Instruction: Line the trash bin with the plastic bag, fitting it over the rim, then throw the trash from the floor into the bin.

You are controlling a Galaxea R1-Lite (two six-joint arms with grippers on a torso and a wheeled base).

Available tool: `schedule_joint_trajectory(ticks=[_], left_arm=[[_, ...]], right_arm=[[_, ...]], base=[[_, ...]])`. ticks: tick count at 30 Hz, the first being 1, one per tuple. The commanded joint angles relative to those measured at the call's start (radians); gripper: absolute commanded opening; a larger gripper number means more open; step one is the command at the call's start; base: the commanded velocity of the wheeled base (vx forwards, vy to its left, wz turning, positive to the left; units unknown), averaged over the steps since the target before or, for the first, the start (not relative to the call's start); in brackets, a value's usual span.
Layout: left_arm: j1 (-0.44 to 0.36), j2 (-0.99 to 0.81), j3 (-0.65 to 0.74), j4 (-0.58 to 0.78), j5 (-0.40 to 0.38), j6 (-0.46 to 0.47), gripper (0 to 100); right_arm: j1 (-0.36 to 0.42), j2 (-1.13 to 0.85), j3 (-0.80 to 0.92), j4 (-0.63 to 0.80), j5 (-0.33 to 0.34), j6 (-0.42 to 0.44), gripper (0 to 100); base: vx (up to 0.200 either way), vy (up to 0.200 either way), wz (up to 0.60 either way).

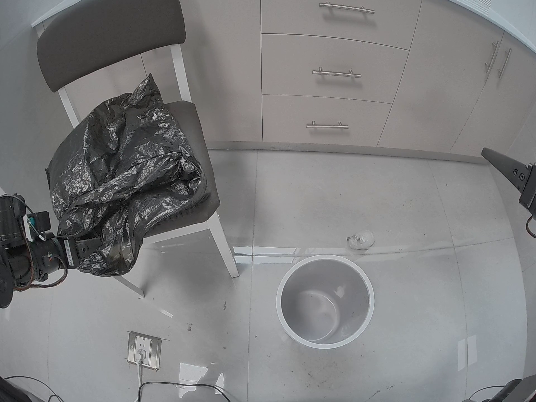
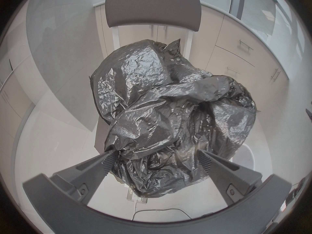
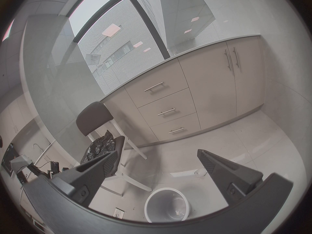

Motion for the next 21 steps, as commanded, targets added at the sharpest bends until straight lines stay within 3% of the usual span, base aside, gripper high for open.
schedule_joint_trajectory(ticks=[1, 9, 17, 21], left_arm=[[0.029, 0.049, 0.011, -0.049, 0.000, -0.001, 100], [0.061, -0.025, 0.031, -0.080, 0.022, -0.004, 100], [-0.010, -0.197, 0.132, -0.054, 0.022, -0.015, 100], [0.007, -0.181, 0.135, -0.054, 0.045, -0.014, 100]], right_arm=[[0.001, 0.001, 0.000, 0.000, 0.001, -0.001, 100], [0.006, 0.007, 0.002, 0.000, 0.001, -0.001, 100], [0.006, 0.006, 0.002, -0.001, 0.001, -0.001, 100], [0.006, 0.003, 0.003, 0.000, 0.001, -0.001, 100]], base=[[0.000, 0.000, 0.00], [0.000, 0.000, 0.00], [0.000, 0.000, 0.00], [0.000, 0.000, 0.00]])
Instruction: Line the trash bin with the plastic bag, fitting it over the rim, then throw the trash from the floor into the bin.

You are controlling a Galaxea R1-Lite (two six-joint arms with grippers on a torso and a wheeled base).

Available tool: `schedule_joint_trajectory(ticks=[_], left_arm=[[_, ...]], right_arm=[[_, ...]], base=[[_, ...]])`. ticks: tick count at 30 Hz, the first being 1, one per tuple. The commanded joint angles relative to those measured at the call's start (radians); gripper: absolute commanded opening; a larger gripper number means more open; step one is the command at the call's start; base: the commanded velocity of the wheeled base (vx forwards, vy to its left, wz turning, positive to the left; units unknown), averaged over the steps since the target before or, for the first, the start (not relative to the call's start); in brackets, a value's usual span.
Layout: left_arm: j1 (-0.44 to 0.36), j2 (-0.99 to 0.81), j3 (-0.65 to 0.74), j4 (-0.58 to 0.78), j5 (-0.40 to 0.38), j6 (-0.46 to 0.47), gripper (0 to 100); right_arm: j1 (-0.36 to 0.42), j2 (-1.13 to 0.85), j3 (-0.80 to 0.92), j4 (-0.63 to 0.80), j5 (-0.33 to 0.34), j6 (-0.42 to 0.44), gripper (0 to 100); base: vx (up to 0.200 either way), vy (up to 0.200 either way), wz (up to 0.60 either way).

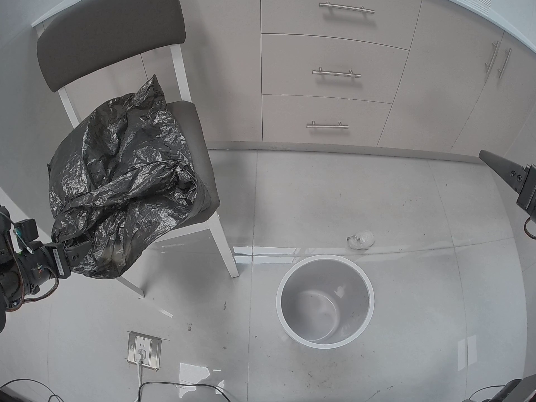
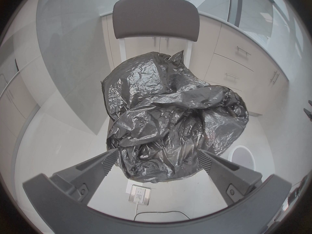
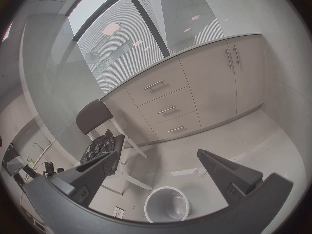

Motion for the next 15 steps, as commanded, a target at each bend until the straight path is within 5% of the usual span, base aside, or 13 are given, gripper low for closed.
schedule_joint_trajectory(ticks=[1, 7, 15], left_arm=[[0.014, -0.031, 0.018, 0.003, 0.031, 0.000, 100], [0.120, 0.084, -0.013, -0.012, 0.037, 0.006, 100], [0.150, 0.152, -0.044, -0.033, 0.002, 0.007, 100]], right_arm=[[0.001, -0.009, 0.001, 0.000, 0.000, 0.000, 100], [0.001, -0.006, 0.002, 0.000, 0.000, 0.000, 100], [0.001, -0.003, 0.024, -0.044, 0.002, -0.009, 100]], base=[[0.000, 0.000, 0.00], [0.000, 0.000, 0.00], [0.000, 0.000, 0.00]])
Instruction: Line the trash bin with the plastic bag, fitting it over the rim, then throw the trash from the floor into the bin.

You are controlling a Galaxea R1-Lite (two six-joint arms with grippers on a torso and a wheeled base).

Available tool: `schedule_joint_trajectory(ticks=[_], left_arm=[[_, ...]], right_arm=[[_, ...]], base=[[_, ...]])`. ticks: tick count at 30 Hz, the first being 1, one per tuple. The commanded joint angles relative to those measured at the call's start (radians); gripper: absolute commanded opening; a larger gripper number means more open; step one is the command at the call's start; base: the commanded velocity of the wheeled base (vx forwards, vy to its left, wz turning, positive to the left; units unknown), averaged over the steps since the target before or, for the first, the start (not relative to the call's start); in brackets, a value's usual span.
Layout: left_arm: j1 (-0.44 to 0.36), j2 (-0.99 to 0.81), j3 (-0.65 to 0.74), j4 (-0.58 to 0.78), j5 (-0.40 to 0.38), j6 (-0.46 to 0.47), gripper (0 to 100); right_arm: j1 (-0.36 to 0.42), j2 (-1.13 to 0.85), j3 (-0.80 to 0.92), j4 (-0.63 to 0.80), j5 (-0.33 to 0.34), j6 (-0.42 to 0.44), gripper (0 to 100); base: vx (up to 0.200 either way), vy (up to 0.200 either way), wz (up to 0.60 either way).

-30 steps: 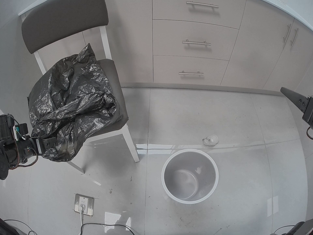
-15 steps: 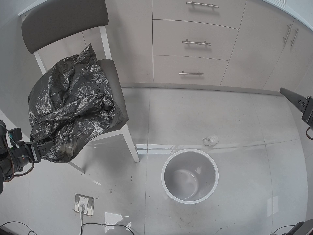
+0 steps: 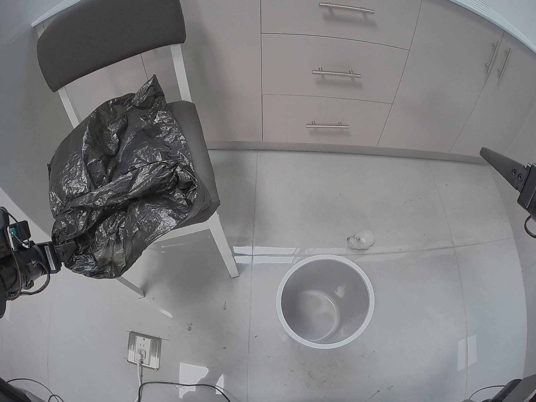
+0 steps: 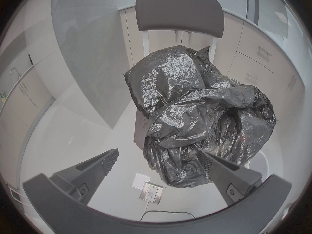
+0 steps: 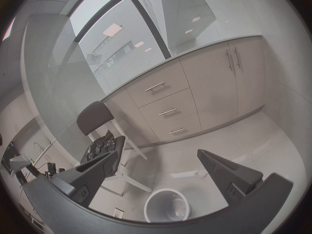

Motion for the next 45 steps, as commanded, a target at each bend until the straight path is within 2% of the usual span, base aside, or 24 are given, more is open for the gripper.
schedule_joint_trajectory(ticks=[1, 5, 19, 24, 32, 33, 45], left_arm=[[0.011, 0.051, -0.017, -0.018, -0.040, 0.000, 100], [0.010, 0.062, -0.042, -0.030, -0.092, 0.000, 100], [0.045, 0.174, -0.129, -0.032, -0.100, 0.002, 100], [0.033, 0.185, -0.132, -0.032, -0.141, -0.002, 100], [0.005, 0.192, -0.135, -0.042, -0.143, -0.008, 100], [0.001, 0.192, -0.134, -0.050, -0.143, -0.009, 0], [-0.035, 0.183, -0.123, -0.067, -0.143, -0.011, 0]], right_arm=[[0.000, -0.002, 0.015, -0.022, 0.000, -0.005, 100], [0.000, -0.002, 0.018, -0.031, 0.001, -0.003, 100], [0.000, 0.000, 0.018, -0.031, 0.001, -0.002, 100], [0.002, -0.002, 0.020, -0.031, 0.001, -0.002, 100], [0.002, -0.002, 0.020, -0.031, 0.001, -0.003, 100], [0.002, -0.002, 0.020, -0.031, 0.001, -0.003, 100], [0.002, -0.005, 0.018, -0.031, 0.001, -0.003, 100]], base=[[0.000, 0.000, 0.00], [0.000, 0.000, 0.00], [0.000, 0.000, 0.00], [0.000, 0.000, 0.00], [0.000, 0.000, 0.00], [0.000, 0.000, 0.00], [0.000, 0.000, 0.00]])
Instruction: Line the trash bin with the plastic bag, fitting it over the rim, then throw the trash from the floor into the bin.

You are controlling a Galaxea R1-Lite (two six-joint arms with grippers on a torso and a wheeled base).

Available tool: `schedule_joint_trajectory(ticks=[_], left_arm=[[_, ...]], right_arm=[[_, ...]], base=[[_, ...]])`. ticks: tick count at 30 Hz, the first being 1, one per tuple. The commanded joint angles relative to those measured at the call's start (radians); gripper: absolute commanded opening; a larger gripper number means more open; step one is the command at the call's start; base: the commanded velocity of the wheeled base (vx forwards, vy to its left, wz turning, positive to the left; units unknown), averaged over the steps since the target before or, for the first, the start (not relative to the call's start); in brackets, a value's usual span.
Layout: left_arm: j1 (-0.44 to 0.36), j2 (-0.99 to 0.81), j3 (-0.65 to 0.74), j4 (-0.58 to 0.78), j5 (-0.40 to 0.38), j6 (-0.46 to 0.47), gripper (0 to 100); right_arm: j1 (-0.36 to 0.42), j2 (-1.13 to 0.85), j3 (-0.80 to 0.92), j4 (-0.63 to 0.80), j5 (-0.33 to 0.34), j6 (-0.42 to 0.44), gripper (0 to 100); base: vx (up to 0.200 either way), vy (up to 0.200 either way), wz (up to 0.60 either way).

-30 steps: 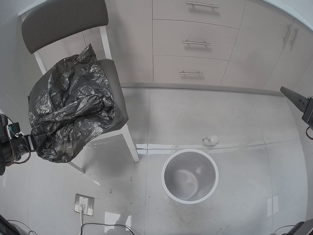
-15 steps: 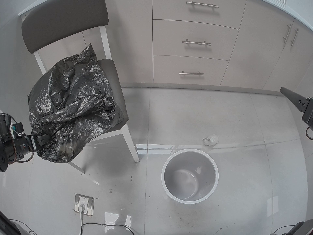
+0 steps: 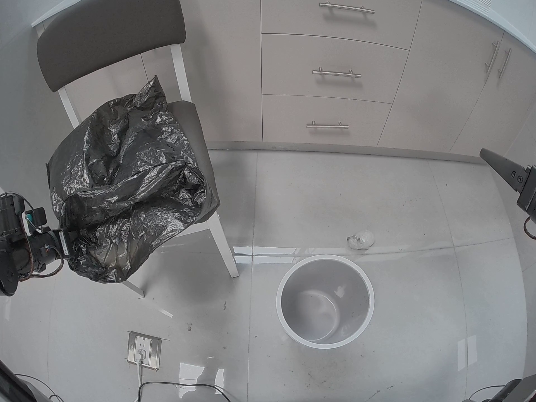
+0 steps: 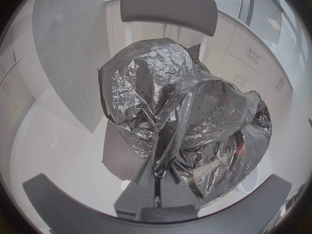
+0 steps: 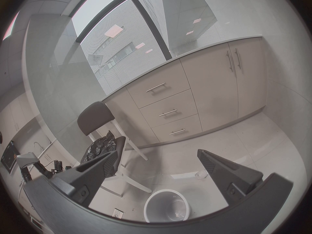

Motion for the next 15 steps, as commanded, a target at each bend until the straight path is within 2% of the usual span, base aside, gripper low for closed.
schedule_joint_trajectory(ticks=[1, 5, 8, 9, 10, 12, 15], left_arm=[[-0.016, -0.012, 0.009, 0.001, 0.000, -0.003, 0], [-0.052, -0.064, 0.034, 0.001, 0.000, -0.045, 0], [-0.164, -0.202, 0.067, 0.002, 0.002, -0.166, 0], [-0.177, -0.216, 0.069, 0.002, 0.002, -0.180, 0], [-0.258, -0.298, 0.067, 0.013, 0.003, -0.256, 0], [-0.358, -0.367, 0.058, 0.021, 0.011, -0.316, 0], [-0.494, -0.438, 0.026, 0.051, 0.060, -0.327, 0]], right_arm=[[0.000, -0.004, 0.001, 0.000, 0.000, 0.000, 100], [0.000, -0.001, -0.001, 0.000, 0.000, -0.001, 100], [0.002, 0.002, 0.001, 0.001, 0.000, 0.000, 100], [0.003, 0.002, 0.001, 0.001, 0.000, 0.000, 100], [0.006, 0.002, 0.002, 0.001, 0.000, 0.000, 100], [0.020, 0.000, 0.007, 0.003, 0.000, 0.000, 100], [0.049, 0.002, 0.021, 0.001, 0.000, -0.004, 100]], base=[[0.000, 0.000, 0.00], [0.000, 0.000, 0.00], [0.000, 0.000, 0.00], [0.000, 0.000, 0.00], [0.000, 0.000, 0.00], [0.000, 0.000, 0.00], [0.000, 0.000, 0.00]])
